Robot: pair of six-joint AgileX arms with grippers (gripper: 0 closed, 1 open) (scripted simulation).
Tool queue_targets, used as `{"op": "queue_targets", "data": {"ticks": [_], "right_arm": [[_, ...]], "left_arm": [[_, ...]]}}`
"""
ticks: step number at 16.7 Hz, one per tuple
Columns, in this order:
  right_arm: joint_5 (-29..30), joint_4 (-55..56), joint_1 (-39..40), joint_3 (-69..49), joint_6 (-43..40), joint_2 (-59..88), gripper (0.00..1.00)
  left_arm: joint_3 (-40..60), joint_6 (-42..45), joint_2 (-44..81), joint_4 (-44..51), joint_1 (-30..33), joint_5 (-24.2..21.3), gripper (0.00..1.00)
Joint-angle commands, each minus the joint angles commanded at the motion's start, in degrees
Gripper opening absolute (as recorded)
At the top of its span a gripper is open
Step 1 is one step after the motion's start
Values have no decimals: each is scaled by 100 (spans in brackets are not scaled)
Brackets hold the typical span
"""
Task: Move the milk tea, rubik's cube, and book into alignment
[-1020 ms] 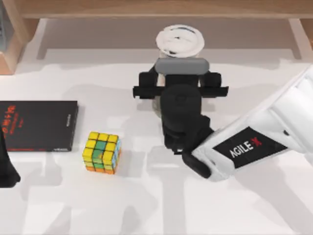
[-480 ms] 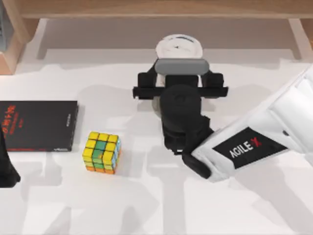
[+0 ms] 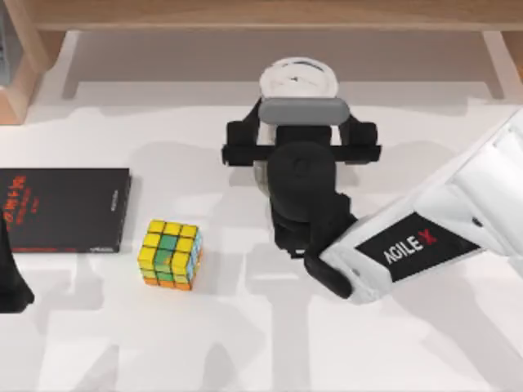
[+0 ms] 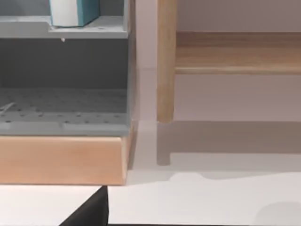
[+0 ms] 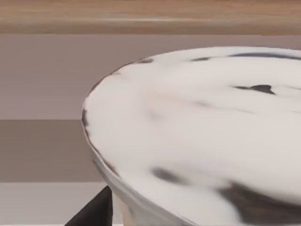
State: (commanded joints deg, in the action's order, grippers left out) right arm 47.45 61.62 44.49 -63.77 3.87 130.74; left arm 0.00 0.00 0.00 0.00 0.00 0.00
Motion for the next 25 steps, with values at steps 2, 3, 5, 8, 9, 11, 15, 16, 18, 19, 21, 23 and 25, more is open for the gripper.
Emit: {"op": "queue_targets", "data": {"ticks": [2,3,5,8,9,11,15,16,18,19,21,23,25], "right_arm": [[58,47,58,100,8,-60,100],[109,86,107,195,15,-103,100],[195,158,197,382,30,-181,100],[309,254,314,568,49,-274,100],[309,254,314,568,49,-274,100],[295,238,284,548,47,-243,100],[390,-103,348,649,51,-654,100],[422,-253,387,693,62,-852,100],[477,-528,469,765,87,-1208,100],[496,-618,499,788,95,-1306,100],[505,-655,512,798,98,-1344,100],[497,-638,481,771,97,-1327,100],[456,-640,464,779,91,-1384,100]], "left_arm": [[0,0,0,0,0,0,100],[0,0,0,0,0,0,100],[0,0,0,0,0,0,100],[0,0,0,0,0,0,100],[0,0,0,0,0,0,100],[0,0,0,0,0,0,100],[0,0,0,0,0,0,100],[0,0,0,0,0,0,100],[0,0,0,0,0,0,100],[0,0,0,0,0,0,100],[0,0,0,0,0,0,100],[0,0,0,0,0,0,100],[0,0,0,0,0,0,100]]}}
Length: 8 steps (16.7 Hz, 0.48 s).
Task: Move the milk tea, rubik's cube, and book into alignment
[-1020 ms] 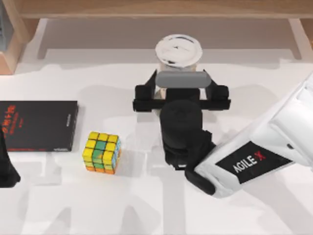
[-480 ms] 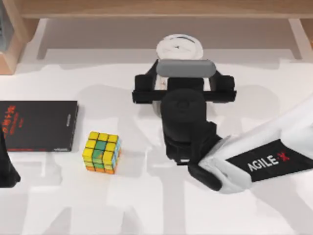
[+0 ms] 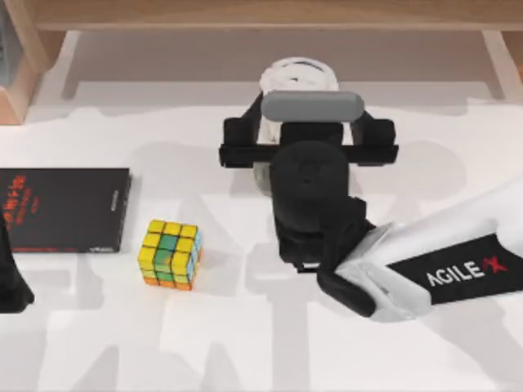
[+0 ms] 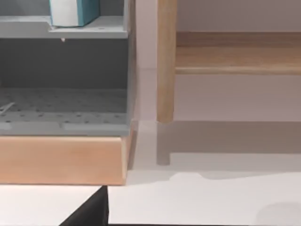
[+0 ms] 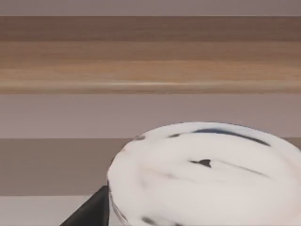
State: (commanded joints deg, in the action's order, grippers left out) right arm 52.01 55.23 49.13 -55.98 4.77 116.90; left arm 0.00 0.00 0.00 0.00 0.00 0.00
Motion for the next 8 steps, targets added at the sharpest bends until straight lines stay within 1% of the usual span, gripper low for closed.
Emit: {"op": "queue_targets", "data": {"ticks": [2,4,8], "right_arm": [[-203,-17,-117,48,-34,-293,100],[-535,-82,-350,157,-91,-825,100],[-1451,-480,-1080,648,-239,-2450,100]], "left_arm": [[0,0,0,0,0,0,100],[0,0,0,0,0,0,100],[0,0,0,0,0,0,100]]}}
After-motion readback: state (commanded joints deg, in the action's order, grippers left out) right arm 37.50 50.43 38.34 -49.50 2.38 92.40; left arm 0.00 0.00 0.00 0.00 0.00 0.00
